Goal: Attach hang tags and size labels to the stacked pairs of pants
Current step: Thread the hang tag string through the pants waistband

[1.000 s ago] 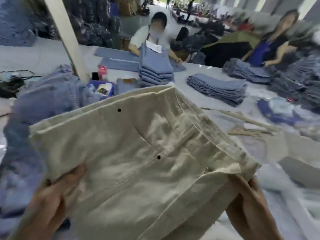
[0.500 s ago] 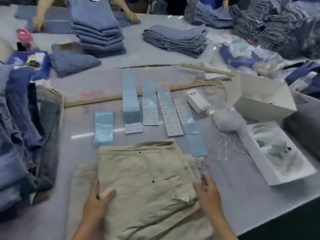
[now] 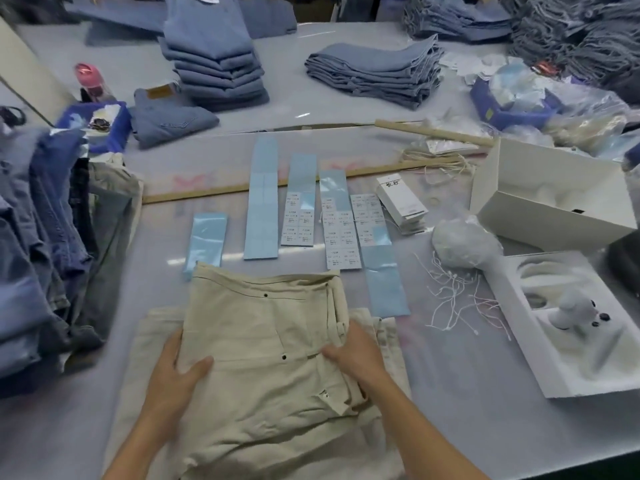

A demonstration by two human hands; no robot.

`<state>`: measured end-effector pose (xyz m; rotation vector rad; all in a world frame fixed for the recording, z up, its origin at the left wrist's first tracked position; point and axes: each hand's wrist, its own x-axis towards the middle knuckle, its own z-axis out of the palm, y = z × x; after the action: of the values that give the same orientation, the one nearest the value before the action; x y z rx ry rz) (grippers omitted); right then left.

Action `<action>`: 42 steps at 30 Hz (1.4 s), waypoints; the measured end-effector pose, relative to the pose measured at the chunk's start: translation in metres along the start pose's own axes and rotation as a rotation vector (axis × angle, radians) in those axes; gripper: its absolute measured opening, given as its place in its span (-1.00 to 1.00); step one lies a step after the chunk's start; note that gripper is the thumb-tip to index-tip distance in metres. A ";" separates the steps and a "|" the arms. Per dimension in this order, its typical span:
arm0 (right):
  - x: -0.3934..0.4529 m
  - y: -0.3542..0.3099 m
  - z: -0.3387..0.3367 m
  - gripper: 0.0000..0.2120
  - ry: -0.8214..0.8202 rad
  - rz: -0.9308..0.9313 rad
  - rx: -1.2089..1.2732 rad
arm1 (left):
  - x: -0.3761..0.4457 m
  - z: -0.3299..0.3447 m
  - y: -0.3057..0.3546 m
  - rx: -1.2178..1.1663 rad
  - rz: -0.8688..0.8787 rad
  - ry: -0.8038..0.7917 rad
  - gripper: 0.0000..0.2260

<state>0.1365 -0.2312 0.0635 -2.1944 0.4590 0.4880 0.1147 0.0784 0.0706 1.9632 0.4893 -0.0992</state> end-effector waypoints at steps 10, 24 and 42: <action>-0.069 0.080 -0.047 -0.31 0.043 0.073 0.076 | -0.055 0.045 -0.024 0.059 -0.226 -0.066 -0.31; -0.066 0.105 -0.039 -0.69 0.272 -0.025 0.124 | -0.003 0.224 0.086 0.780 0.720 -0.555 -0.57; -0.049 0.115 -0.035 -0.71 0.193 -0.167 0.116 | -0.055 0.229 0.002 0.692 0.919 -0.347 -0.75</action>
<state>0.0465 -0.3197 0.0337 -2.1535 0.3913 0.1559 0.0995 -0.1414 -0.0121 2.5783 -0.7917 -0.0181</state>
